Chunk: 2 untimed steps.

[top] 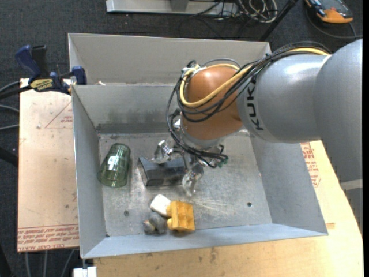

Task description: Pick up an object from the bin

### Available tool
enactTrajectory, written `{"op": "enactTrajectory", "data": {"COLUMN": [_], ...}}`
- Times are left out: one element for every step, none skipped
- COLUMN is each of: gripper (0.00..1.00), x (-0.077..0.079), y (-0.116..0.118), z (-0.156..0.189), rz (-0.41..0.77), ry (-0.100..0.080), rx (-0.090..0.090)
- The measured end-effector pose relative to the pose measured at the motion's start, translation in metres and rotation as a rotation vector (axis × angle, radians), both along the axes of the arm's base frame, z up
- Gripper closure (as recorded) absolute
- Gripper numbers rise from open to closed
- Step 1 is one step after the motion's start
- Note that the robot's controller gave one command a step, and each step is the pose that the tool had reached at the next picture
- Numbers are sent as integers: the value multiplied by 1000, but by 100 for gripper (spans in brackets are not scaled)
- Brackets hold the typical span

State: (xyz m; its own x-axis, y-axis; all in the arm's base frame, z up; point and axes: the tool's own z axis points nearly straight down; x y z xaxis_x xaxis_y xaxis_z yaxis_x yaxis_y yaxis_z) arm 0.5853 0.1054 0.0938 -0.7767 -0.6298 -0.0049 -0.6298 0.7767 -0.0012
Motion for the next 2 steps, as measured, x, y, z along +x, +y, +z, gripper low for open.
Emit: {"op": "enactTrajectory", "data": {"gripper": [0,100], "x": [3,52], "y": [-17,-44], "z": [-9,-5], "rz": [113,338], "ry": [-5,4], "rx": [4,1]}}
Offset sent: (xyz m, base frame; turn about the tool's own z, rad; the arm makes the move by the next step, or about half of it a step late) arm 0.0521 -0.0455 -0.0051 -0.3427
